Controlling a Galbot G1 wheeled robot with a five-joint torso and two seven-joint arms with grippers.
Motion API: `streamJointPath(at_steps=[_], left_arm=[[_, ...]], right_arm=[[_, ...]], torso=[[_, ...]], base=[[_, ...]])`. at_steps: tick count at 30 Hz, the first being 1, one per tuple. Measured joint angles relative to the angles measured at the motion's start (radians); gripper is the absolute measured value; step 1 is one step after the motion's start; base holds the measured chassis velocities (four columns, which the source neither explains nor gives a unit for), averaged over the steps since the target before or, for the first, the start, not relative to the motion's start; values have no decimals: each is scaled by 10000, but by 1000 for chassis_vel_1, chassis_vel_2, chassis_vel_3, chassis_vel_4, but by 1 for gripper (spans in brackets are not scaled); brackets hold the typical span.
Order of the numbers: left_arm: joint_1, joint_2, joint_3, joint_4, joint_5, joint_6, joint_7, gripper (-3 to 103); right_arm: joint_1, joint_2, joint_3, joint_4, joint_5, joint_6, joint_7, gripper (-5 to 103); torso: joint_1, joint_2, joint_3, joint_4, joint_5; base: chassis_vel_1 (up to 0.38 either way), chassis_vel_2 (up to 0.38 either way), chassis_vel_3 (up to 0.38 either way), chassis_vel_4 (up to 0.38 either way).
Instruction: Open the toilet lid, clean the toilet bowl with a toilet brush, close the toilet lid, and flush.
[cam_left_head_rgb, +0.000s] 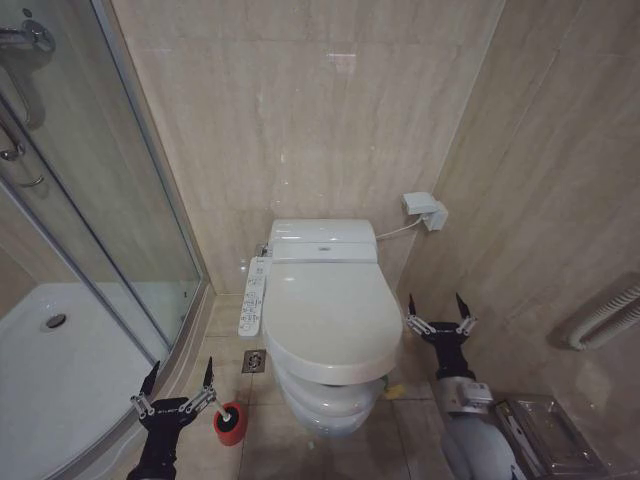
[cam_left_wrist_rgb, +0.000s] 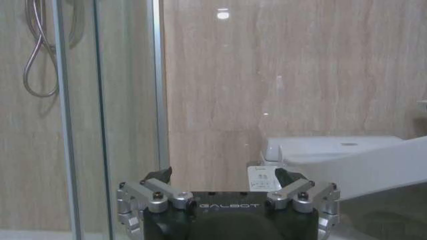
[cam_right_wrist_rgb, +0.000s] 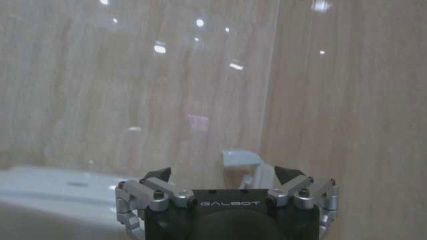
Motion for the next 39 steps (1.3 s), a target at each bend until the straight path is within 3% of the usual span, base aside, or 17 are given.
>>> streamJointPath(at_steps=[17, 28, 39], left_arm=[[0, 0, 0, 0, 0, 0, 0, 100], [0, 0, 1, 0, 0, 0, 0, 100], [0, 0, 0, 1, 0, 0, 0, 100]], right_arm=[[-779, -126, 1170, 533, 285, 159, 93, 100], [-1462, 46, 1112, 836, 491, 349, -642, 100], [-1796, 364, 927, 1449, 753, -407, -1435, 100]], torso=[[0, 0, 0, 2, 0], [-1, 0, 0, 1, 0], [0, 0, 0, 2, -1]], base=[[0, 0, 0, 0], [0, 0, 0, 0], [0, 0, 0, 0]])
